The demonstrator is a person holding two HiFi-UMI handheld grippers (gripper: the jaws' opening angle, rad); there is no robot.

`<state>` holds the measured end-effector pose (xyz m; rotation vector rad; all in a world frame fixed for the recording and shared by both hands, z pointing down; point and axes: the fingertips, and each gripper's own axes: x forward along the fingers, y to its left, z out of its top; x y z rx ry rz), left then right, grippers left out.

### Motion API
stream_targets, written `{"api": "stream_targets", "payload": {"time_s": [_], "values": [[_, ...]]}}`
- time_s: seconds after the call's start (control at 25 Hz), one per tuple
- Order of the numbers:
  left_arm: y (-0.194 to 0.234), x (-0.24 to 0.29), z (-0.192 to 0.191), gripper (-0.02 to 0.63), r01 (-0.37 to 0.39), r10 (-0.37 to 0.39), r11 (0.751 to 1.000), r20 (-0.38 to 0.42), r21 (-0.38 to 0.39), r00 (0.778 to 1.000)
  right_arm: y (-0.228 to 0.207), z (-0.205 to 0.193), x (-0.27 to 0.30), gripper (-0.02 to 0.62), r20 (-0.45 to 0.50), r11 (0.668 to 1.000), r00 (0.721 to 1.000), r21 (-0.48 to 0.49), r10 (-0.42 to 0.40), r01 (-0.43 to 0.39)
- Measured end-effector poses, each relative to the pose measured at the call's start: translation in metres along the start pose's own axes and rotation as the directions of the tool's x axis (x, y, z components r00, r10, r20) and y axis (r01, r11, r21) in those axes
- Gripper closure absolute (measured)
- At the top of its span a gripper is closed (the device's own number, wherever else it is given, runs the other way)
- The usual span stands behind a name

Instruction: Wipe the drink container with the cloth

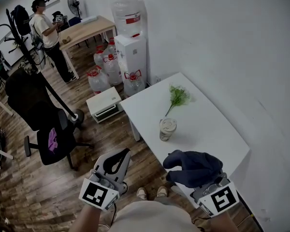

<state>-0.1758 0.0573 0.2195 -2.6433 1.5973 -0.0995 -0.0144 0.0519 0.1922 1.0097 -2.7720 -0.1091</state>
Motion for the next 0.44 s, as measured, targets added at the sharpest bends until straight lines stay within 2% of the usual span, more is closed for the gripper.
{"api": "stream_targets", "payload": {"time_s": [0.44], "values": [[-0.0022, -0.0006, 0.0094, 0.588, 0.012, -0.012, 1.000, 0.017, 0.028, 1.000, -0.0049, 0.0103, -0.0013, 0.554, 0.031, 1.000, 0.999, 0.000, -0.016, 0.016]]}}
